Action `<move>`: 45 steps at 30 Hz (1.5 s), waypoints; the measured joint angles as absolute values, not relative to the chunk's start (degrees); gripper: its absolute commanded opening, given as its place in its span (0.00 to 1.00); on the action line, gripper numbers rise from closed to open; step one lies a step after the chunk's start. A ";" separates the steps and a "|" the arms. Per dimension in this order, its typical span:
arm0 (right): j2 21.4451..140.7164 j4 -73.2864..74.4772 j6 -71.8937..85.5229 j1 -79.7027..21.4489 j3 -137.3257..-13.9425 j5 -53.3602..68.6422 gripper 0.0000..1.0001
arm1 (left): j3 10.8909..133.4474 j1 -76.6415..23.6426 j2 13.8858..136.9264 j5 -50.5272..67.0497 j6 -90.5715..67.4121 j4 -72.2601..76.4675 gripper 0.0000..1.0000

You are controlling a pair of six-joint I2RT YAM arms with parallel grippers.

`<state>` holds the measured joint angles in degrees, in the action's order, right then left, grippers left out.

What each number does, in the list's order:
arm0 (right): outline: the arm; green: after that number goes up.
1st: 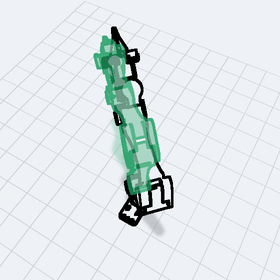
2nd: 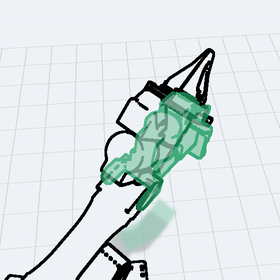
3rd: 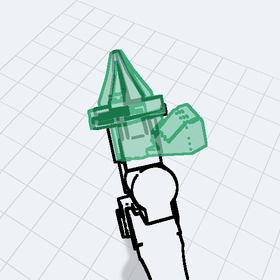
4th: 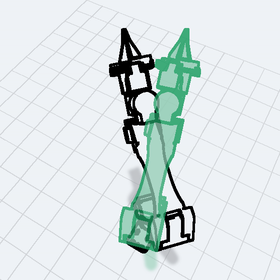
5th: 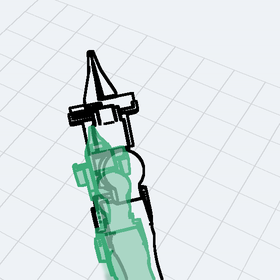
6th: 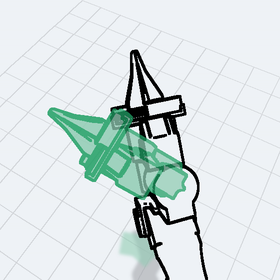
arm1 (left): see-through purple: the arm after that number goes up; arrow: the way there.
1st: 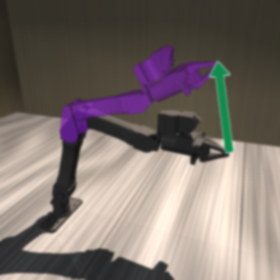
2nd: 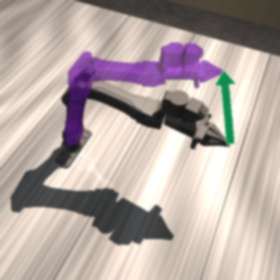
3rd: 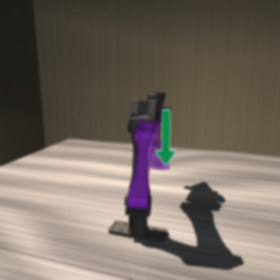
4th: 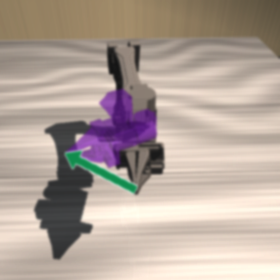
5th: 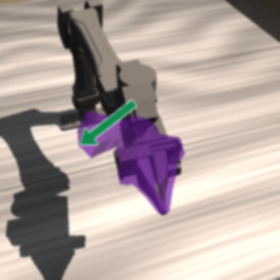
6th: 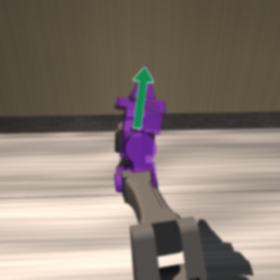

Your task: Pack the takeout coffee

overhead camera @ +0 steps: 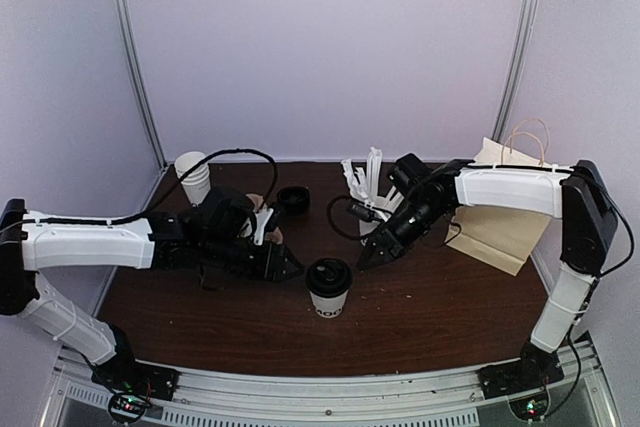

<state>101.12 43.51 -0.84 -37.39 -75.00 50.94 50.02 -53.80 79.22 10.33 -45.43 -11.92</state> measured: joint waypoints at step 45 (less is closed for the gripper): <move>106.34 34.96 9.47 -31.18 -71.85 64.18 0.45 | 52.36 -52.21 88.64 15.73 -47.48 -6.63 0.47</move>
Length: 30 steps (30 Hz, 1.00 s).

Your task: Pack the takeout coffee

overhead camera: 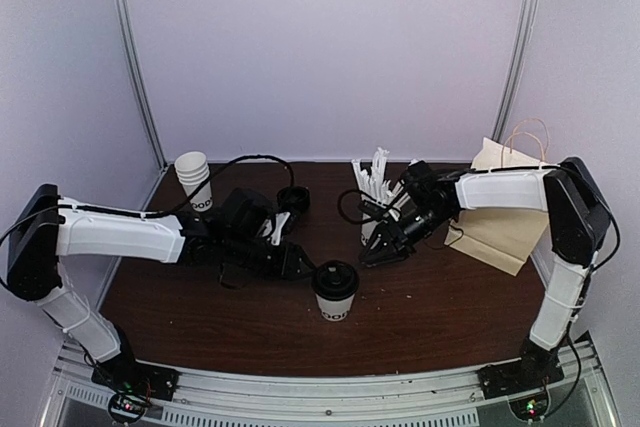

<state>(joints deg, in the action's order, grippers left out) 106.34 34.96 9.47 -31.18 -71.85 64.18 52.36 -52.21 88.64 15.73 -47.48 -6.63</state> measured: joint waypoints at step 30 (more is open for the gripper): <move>100.53 27.38 13.54 -35.03 -63.31 67.07 0.38 | 53.34 -52.23 86.67 18.22 -46.92 -8.60 0.44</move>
